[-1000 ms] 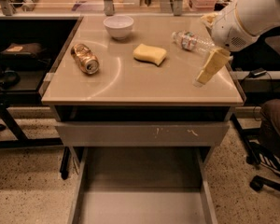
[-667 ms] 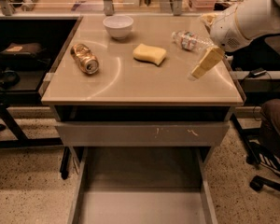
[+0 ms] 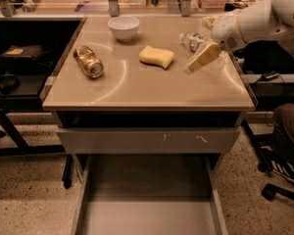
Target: Place sponge into middle drawer
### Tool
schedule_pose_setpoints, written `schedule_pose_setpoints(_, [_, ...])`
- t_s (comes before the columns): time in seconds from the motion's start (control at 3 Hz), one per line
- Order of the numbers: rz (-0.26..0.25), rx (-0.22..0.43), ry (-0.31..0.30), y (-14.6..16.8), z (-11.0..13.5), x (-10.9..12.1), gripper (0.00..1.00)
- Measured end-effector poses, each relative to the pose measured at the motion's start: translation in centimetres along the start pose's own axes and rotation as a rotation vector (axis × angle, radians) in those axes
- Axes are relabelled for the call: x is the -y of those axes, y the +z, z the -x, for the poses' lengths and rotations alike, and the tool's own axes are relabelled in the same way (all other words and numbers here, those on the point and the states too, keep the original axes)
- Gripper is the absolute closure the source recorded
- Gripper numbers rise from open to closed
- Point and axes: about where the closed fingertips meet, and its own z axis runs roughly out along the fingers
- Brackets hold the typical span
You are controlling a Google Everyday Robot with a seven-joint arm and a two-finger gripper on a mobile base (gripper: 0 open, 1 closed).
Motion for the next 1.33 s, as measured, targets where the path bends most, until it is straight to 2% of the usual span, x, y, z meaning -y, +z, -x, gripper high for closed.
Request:
schedule_pose_setpoints(0.33, [-0.001, 0.009, -0.002, 0.6, 0.0, 0.1, 0.00])
schedule_pose_setpoints(0.67, [0.037, 0.065, 0.014, 2.9, 0.7, 0.9, 0.00])
schedule_pose_setpoints(1.0, [0.120, 0.168, 0.095, 6.1, 1.3, 1.8, 0.00])
schedule_pose_setpoints(1.33, [0.180, 0.243, 0.175, 8.1, 1.9, 2.5, 0.00])
